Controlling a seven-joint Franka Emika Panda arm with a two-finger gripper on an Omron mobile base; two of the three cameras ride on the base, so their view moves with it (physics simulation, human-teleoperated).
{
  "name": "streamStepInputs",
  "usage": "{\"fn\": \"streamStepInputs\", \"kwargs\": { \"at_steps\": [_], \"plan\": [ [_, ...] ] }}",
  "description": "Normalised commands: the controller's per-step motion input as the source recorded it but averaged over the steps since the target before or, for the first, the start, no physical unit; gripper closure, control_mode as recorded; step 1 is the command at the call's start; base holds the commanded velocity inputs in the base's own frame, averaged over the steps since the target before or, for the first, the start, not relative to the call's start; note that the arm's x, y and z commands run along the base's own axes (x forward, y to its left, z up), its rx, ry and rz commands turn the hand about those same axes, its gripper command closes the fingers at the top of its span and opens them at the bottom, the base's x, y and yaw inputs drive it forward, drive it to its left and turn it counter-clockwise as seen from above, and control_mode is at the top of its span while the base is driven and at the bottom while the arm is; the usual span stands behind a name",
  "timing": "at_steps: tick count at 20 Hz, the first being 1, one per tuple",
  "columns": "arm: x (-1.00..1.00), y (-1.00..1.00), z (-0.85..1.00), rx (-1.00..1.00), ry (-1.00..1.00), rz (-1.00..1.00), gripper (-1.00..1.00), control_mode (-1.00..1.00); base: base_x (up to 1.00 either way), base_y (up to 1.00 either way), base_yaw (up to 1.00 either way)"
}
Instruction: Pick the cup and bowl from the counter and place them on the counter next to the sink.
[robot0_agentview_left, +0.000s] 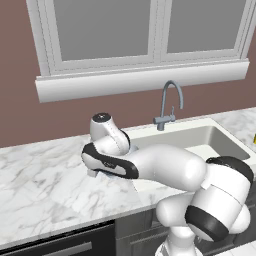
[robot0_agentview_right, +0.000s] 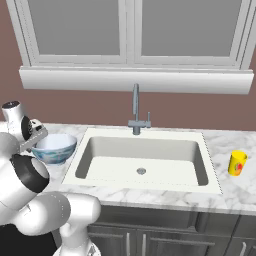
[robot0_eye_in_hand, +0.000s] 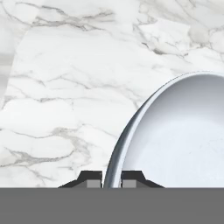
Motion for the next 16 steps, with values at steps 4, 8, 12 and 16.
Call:
{"fn": "streamStepInputs", "kwargs": {
  "at_steps": [4,8,12,16],
  "plan": [
    [0.00,0.06,-0.43,0.00,0.00,0.01,1.00,-1.00,0.00,0.00,0.00],
    [0.00,0.04,-0.40,0.00,0.00,0.01,1.00,-1.00,0.00,0.00,0.00],
    [0.00,0.03,-0.35,0.00,0.00,0.02,1.00,-1.00,0.00,0.00,0.00],
    [-0.06,-0.03,-0.12,0.00,0.00,0.00,1.00,-1.00,0.00,0.00,0.00]
  ]
}}
